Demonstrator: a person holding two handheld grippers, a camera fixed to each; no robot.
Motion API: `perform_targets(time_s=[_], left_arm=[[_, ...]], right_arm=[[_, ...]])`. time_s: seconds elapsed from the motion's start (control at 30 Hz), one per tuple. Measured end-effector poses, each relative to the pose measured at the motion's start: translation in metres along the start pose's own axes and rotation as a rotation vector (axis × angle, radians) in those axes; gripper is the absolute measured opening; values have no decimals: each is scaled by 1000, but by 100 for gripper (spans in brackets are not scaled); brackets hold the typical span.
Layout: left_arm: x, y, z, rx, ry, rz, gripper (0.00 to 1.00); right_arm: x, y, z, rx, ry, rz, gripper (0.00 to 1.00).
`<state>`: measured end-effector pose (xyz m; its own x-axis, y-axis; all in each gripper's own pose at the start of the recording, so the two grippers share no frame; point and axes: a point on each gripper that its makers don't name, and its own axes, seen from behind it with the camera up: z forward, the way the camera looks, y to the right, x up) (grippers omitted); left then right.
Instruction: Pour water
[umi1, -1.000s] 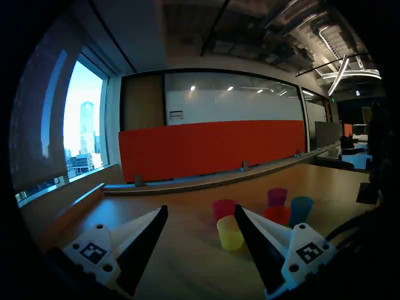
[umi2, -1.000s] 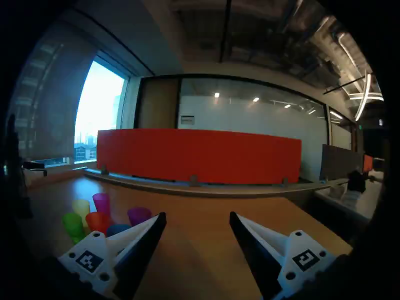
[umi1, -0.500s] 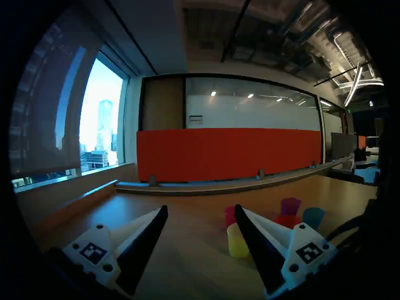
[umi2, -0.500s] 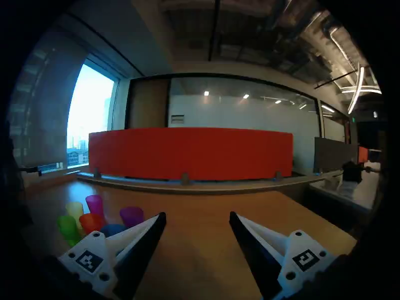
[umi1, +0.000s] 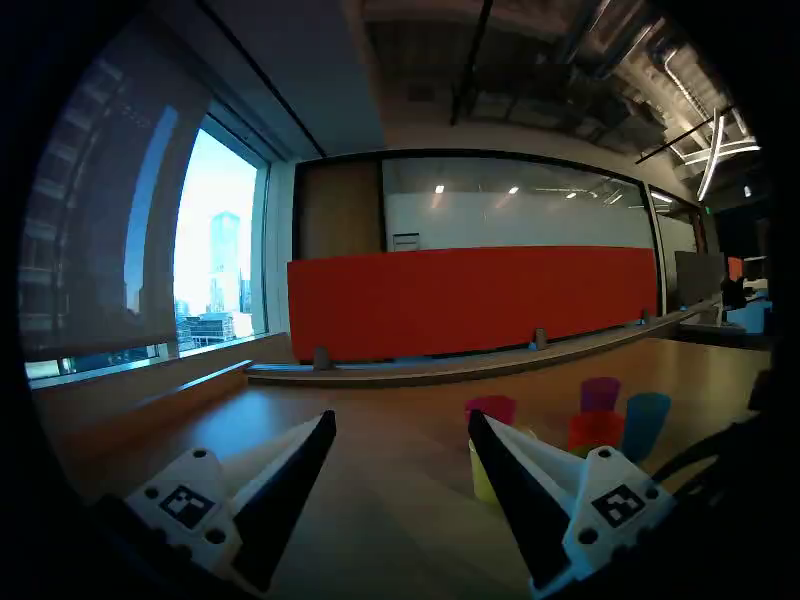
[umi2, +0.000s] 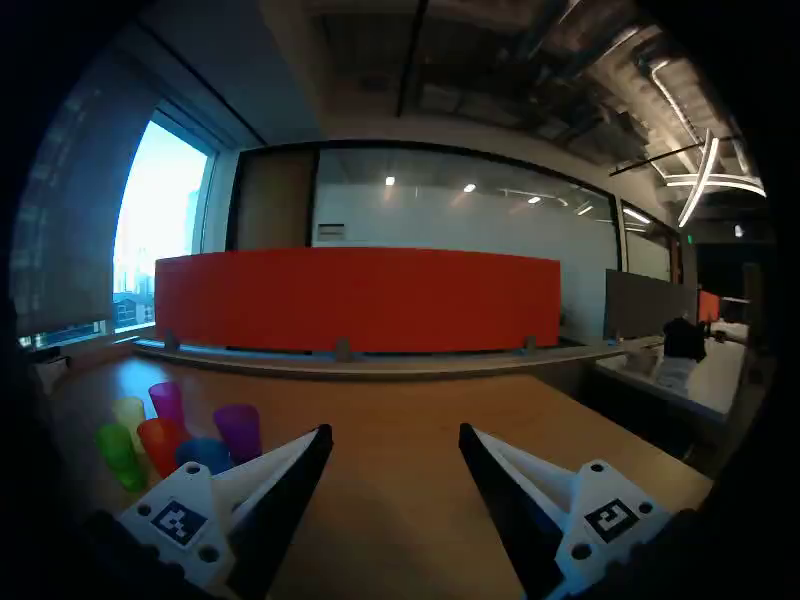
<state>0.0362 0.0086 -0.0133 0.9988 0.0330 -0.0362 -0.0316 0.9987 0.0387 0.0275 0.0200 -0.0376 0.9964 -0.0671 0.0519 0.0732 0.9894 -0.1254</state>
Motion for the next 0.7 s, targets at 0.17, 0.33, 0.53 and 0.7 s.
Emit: perform_targets(time_s=[0.17,0.33,0.53,0.7], left_arm=[[-12,1,3,-7,-15,-19,99],[-20,-2,5,-6,-24,-21,99],[-26,-3,7,-6,-27,-34,99],[-29,-3,7,-11,-31,-49,99]], right_arm=[[-6,-4,0,-5,-11,-21,98],[-8,-5,1,-3,-17,-24,98],[-7,-2,-1,-14,-16,-18,98],[-4,0,-2,-21,-13,-22,98]])
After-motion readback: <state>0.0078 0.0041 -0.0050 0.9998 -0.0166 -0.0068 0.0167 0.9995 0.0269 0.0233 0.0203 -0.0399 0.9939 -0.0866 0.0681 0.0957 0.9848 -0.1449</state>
